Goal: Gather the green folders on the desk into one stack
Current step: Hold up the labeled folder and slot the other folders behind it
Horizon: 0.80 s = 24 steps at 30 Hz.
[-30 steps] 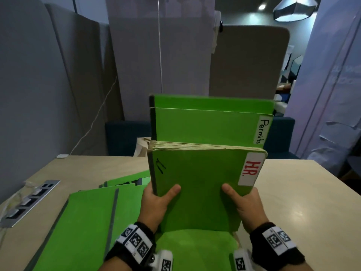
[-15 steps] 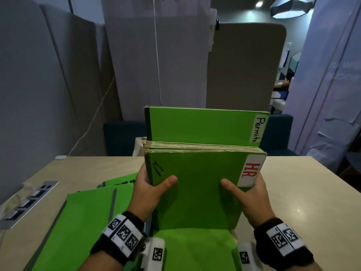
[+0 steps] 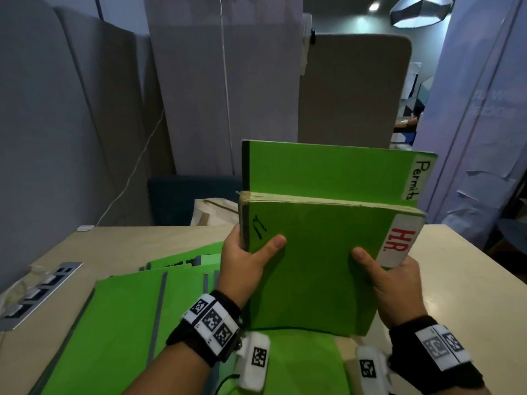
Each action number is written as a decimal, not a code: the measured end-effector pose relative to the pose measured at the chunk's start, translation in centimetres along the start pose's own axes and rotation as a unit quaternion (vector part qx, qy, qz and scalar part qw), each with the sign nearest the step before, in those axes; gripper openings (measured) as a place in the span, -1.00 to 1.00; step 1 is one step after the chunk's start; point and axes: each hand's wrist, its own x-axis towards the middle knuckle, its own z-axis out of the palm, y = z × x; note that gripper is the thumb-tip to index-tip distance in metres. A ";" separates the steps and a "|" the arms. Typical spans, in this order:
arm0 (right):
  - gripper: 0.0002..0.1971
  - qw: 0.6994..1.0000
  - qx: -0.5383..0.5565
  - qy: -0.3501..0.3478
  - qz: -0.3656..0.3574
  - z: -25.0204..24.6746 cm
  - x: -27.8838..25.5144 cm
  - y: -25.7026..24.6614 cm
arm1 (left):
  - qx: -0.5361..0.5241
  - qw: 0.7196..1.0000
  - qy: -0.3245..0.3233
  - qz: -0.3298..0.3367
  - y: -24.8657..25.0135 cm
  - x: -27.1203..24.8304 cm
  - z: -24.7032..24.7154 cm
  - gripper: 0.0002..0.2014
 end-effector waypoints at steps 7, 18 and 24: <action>-0.41 0.994 -0.062 0.078 -0.046 -7.3 0.8 -3.8 | 0.299 0.923 -0.233 0.056 -1.0 2.3 -2.9 -0.39; -0.55 0.979 -0.122 0.160 0.022 -11.8 0.3 -2.3 | 0.668 0.664 -0.277 -0.192 -9.9 6.0 -11.4 -0.03; -0.36 0.985 -0.103 0.135 0.036 -11.3 0.1 -3.2 | 0.679 0.660 -0.254 -0.198 -11.3 6.2 -9.7 0.22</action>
